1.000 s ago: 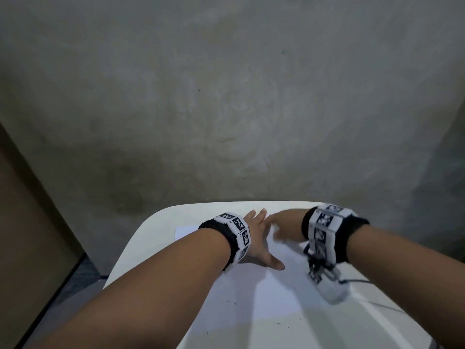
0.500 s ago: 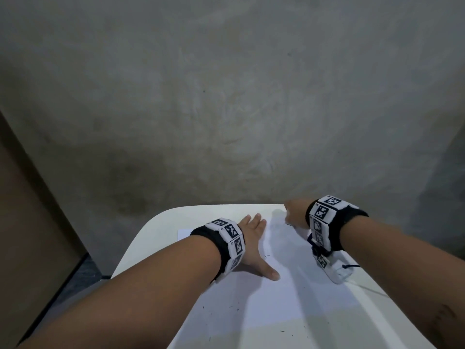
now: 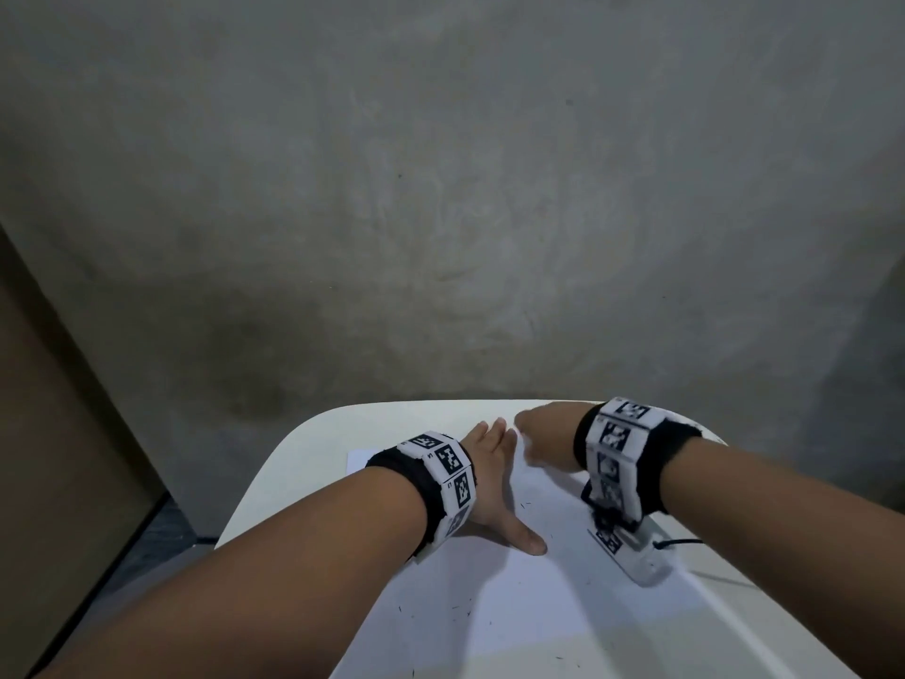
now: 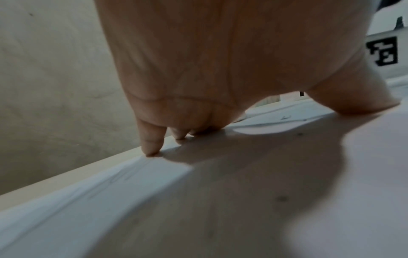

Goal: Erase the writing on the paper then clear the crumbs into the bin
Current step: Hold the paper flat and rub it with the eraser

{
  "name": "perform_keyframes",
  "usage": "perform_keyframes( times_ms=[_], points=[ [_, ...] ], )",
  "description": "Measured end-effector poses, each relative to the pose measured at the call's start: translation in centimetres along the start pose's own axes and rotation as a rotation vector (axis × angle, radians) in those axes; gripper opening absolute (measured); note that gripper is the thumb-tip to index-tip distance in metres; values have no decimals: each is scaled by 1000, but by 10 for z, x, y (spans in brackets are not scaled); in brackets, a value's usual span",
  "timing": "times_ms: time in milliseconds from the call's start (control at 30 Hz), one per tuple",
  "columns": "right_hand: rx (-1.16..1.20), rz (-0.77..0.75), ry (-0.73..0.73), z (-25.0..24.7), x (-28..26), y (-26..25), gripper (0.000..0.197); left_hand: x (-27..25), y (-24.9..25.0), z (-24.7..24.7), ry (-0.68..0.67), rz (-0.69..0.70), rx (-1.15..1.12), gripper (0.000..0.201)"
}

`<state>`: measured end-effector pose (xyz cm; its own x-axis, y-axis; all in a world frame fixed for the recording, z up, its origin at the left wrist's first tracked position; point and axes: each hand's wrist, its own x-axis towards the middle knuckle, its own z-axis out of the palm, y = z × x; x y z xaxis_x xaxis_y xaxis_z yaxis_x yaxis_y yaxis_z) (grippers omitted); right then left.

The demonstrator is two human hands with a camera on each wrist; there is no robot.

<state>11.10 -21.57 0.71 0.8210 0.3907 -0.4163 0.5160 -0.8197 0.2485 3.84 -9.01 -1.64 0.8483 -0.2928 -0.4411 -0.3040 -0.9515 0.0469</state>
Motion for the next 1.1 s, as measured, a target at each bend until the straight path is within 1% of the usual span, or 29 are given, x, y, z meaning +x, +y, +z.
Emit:
perform_keyframes(
  times_ms=[33,67,100,133,167,200,233,267,300,333,367,400,433,467,500,533,567,633,667,733,800,833,900,933,1000,1033,1067,1100],
  points=[
    [-1,30,2,-2,2,5,14,0,-1,2,1,2,-20,131],
    [30,75,43,-2,3,12,12,0,-2,3,0,0,-33,131],
    [11,125,67,-3,5,17,18,0,-3,3,0,-6,-35,131],
    [-2,123,104,0,7,20,22,1,-3,2,-5,-7,-27,131],
    [12,106,80,-2,5,14,13,0,-2,0,-13,-3,-13,131],
    [37,57,74,1,4,9,8,0,0,-1,-19,0,3,131],
    [57,43,14,0,5,8,19,-1,0,-2,-20,0,11,131],
    [71,24,3,-1,4,8,21,0,-1,-2,-19,1,7,131],
    [65,59,3,-4,6,13,14,0,-2,-1,-20,-1,-7,131],
    [76,93,32,-7,6,17,13,1,-3,0,-20,-6,-17,131],
    [91,137,34,-8,11,19,22,0,-3,0,-22,-10,-16,131],
    [72,119,18,-7,14,19,25,0,-2,0,-27,-10,-6,131],
    [55,89,-12,-8,10,10,19,-1,0,-1,-34,-8,9,130],
    [38,45,-7,-6,10,4,18,-3,1,-3,-36,-7,22,129],
    [47,24,-11,-9,5,-3,25,-4,2,-5,-33,-7,28,128],
    [-10,-8,-12,-8,8,-2,29,-4,2,-6,-30,-4,26,128],
    [-12,-3,-4,-6,11,3,26,-4,2,-6,-34,0,18,128],
    [-4,60,53,-7,14,8,15,-4,2,-5,-38,-7,7,130],
    [-20,51,72,-5,15,6,14,-4,1,-4,-43,-12,9,130],
    [2,-27,18,-5,11,-4,13,-3,3,-5,-46,-17,5,129],
    [45,-54,-26,-8,8,-7,11,-3,2,-6,-42,-10,15,128],
    [34,-33,-19,-9,8,-3,11,-4,2,-5,-44,-4,23,129],
    [14,52,53,-9,11,1,15,-3,1,-4,-42,-9,29,130],
    [17,35,70,-7,14,-1,18,-3,1,-4,-45,-16,24,129],
    [24,-47,-7,-4,12,-12,29,-3,3,-4,-46,-26,19,126],
    [48,-45,-21,-8,8,-15,31,-3,2,-4,-38,-20,16,126],
    [72,-13,-7,-7,10,-11,27,-4,2,-3,-28,-5,3,127],
    [74,37,20,-9,11,-4,18,-4,1,-2,-20,5,-9,129]
  ],
)
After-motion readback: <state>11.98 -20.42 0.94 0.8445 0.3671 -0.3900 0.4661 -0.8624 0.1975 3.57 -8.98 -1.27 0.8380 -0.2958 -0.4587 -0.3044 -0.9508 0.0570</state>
